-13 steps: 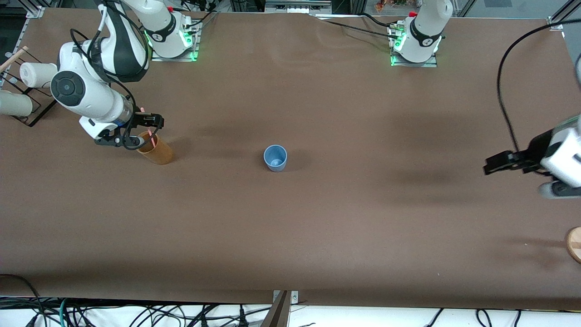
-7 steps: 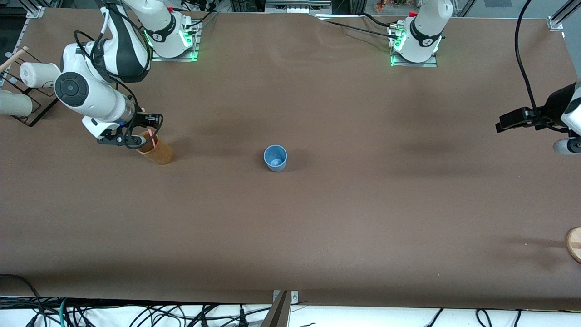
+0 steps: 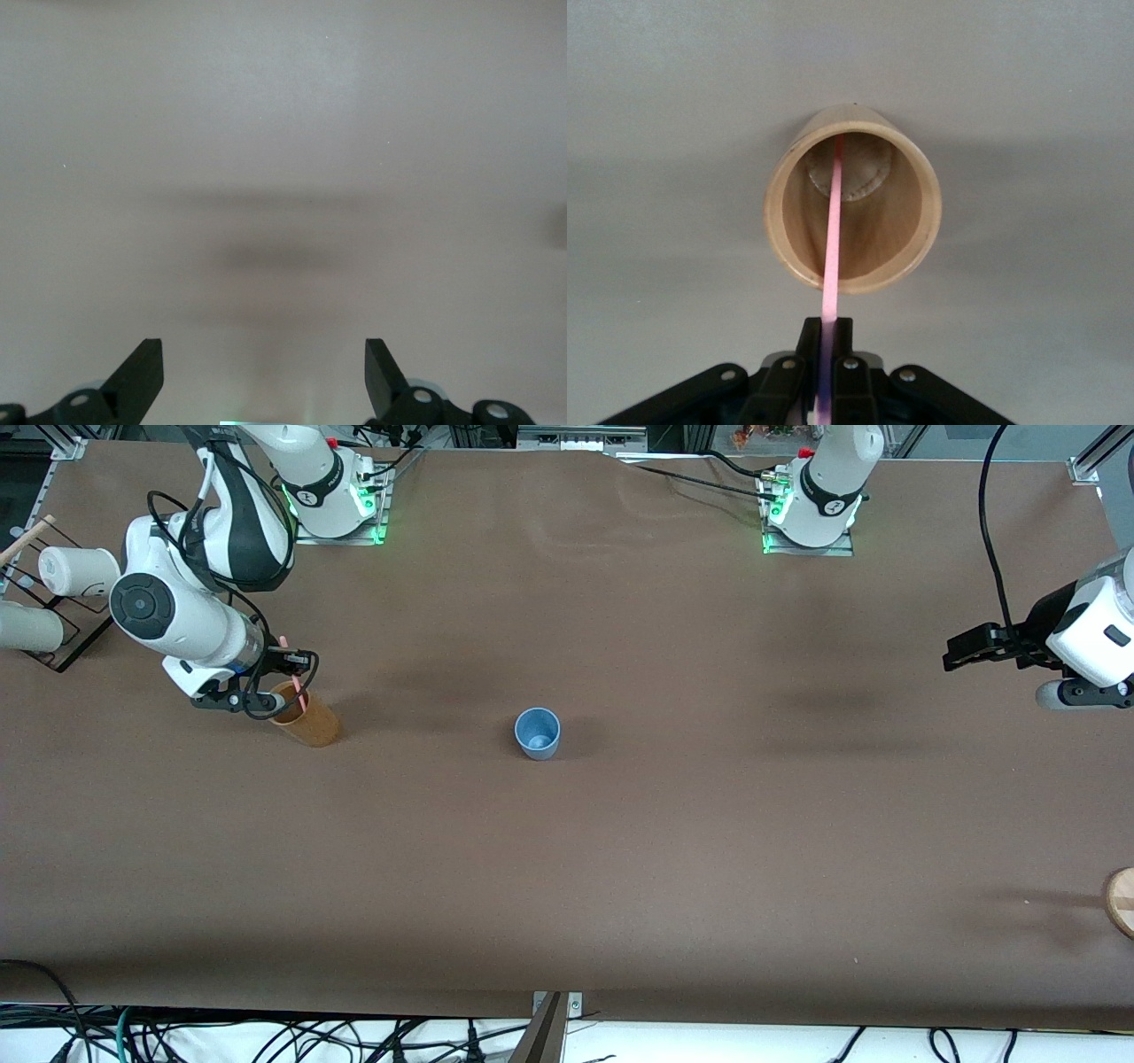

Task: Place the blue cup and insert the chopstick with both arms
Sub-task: 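Grasp the pink chopstick with the right gripper while the left gripper withdraws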

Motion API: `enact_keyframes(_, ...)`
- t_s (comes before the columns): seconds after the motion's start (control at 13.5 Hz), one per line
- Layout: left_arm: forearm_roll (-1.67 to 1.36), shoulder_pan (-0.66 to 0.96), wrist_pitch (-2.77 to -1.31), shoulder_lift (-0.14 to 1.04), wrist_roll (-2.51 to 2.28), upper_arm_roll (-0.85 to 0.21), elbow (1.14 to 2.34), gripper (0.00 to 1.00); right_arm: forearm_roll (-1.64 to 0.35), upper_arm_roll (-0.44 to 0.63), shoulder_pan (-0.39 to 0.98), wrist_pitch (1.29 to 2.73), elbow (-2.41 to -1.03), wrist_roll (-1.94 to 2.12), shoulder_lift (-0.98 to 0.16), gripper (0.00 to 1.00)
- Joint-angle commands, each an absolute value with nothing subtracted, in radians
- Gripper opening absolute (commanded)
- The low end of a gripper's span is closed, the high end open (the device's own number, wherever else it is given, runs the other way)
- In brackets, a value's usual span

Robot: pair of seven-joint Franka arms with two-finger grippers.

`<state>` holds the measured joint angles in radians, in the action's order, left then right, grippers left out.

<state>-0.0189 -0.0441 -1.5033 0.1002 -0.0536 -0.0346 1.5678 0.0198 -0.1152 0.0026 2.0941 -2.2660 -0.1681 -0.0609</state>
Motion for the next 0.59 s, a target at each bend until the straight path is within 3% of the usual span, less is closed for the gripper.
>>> enact_keyframes(0.0,0.029,-0.032,-1.522,0.092,-0.035,-0.041,1.572,1.0,0.025,-0.118,-0.002,2.056,-2.24,-0.183,-0.041,0.0)
enact_keyframes(0.3,0.046,-0.006,-1.517,0.101,-0.035,-0.054,1.554,1.0,0.017,-0.123,0.006,1.718,-1.992,-0.201,-0.043,0.0)
enact_keyframes(0.52,0.038,-0.006,-1.517,0.101,-0.035,-0.054,1.551,1.0,-0.026,-0.126,0.092,1.507,-1.8,-0.294,-0.044,0.0)
